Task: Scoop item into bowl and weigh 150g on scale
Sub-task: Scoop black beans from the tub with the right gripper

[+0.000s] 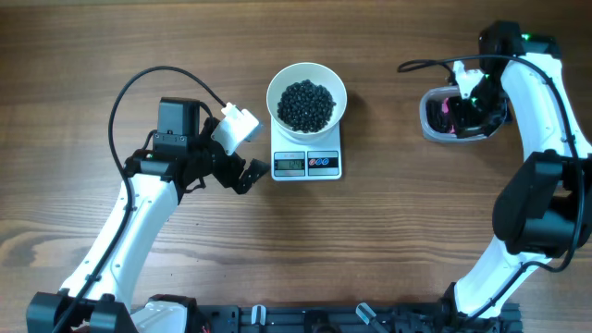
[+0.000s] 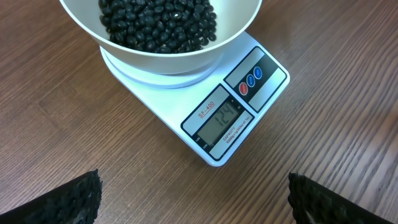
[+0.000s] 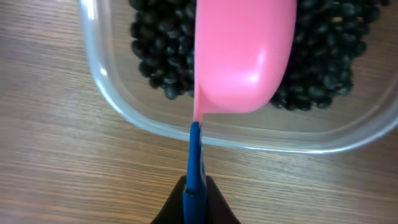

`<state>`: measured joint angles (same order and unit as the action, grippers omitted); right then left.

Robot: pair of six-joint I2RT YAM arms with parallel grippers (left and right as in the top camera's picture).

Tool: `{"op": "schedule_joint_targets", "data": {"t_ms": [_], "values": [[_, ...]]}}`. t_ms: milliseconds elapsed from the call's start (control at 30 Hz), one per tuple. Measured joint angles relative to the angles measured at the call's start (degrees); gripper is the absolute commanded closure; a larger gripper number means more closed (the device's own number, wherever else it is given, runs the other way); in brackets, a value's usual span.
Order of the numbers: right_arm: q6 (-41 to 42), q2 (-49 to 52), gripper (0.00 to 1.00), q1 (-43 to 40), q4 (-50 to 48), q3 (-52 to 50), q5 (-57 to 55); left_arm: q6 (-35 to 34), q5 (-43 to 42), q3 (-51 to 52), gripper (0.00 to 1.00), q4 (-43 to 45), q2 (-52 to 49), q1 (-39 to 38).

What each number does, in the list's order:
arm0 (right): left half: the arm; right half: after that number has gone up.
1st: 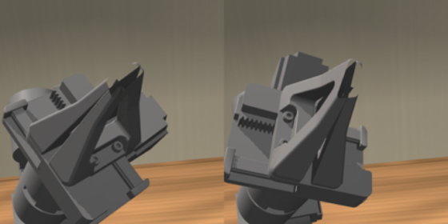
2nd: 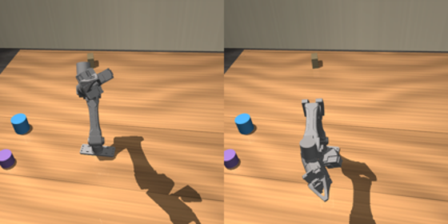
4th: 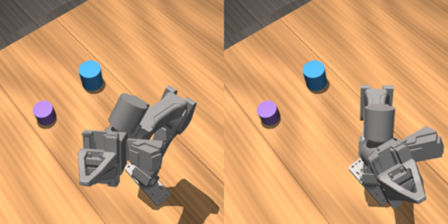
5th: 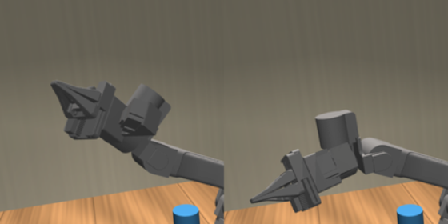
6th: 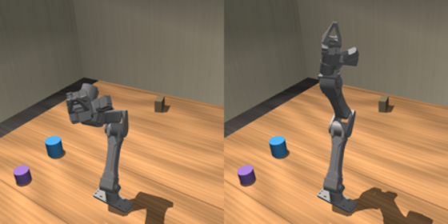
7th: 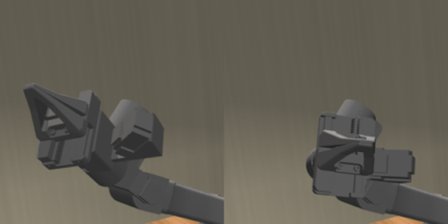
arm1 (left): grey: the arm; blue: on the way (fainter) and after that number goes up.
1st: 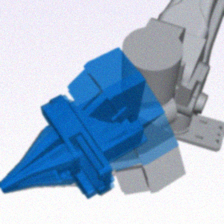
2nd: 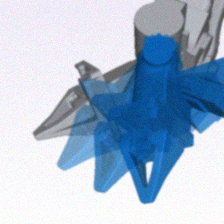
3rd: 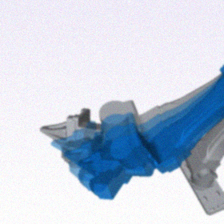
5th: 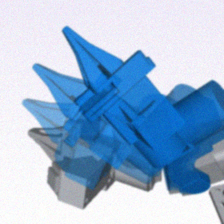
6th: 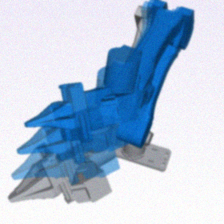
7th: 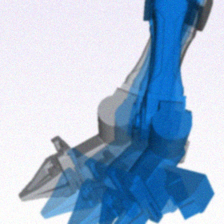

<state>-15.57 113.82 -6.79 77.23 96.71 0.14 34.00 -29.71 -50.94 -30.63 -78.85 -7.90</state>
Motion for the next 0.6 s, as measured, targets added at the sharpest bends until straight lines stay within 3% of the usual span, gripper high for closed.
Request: {"op": "schedule_joint_targets", "data": {"t_ms": [600], "values": [[-0.2,0.0,0.96,-0.3,4.2,0.0,8.5,0.0,0.0,0.0,0.00,0.0,0.0,0.0]]}}
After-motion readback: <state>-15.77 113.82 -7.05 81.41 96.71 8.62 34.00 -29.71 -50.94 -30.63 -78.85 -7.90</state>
